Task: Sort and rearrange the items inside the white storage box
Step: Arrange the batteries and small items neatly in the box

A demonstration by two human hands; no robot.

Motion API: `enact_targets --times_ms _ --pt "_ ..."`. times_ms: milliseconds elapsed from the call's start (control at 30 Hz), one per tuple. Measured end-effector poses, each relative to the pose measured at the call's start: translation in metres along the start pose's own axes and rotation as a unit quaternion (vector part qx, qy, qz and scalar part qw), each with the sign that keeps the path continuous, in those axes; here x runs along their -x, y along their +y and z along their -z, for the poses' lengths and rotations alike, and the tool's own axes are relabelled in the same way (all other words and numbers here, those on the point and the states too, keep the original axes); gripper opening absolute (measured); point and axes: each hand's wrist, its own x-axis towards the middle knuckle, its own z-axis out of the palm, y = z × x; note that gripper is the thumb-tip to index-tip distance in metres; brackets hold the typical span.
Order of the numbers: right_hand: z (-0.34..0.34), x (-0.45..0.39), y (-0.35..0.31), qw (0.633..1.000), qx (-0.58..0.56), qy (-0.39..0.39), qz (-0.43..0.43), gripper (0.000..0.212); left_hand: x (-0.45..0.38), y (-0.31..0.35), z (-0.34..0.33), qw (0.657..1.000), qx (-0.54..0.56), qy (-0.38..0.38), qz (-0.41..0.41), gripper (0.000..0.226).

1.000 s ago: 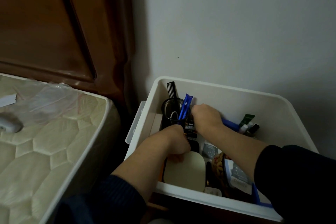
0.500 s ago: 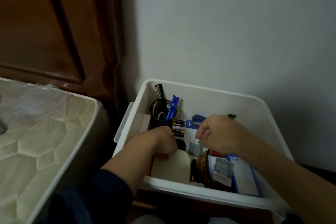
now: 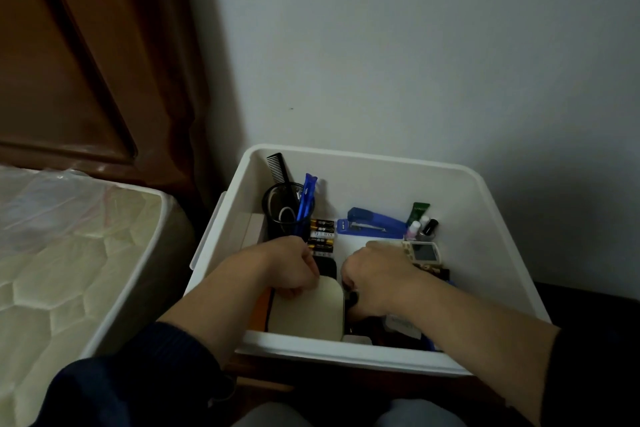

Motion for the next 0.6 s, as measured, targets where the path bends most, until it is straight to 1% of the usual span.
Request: enact_targets --times_ms 167,233,300,433,600 --pt "-0.010 -0.010 -0.007 1.000 -0.008 -0.001 -0.012 0.050 -0.001 0.000 -0.001 1.000 0.003 0.002 0.003 0.009" --pt "-0.013 -0.013 -0.007 1.000 -0.017 -0.001 -0.017 0.047 -0.001 -0.001 0.000 1.000 0.005 -0.001 0.005 0.009" --pt "-0.016 -0.016 -0.006 1.000 -0.019 -0.009 -0.012 0.045 -0.001 -0.001 0.000 1.000 0.006 -0.003 0.007 0.009" --pt "-0.017 -0.017 -0.002 0.999 -0.038 -0.035 -0.005 0.049 0.000 -0.001 -0.001 1.000 0.006 -0.007 0.006 0.009" --pt "-0.014 -0.016 0.004 0.996 -0.068 -0.054 0.018 0.043 0.001 -0.001 -0.001 1.000 0.009 -0.006 0.005 0.008"
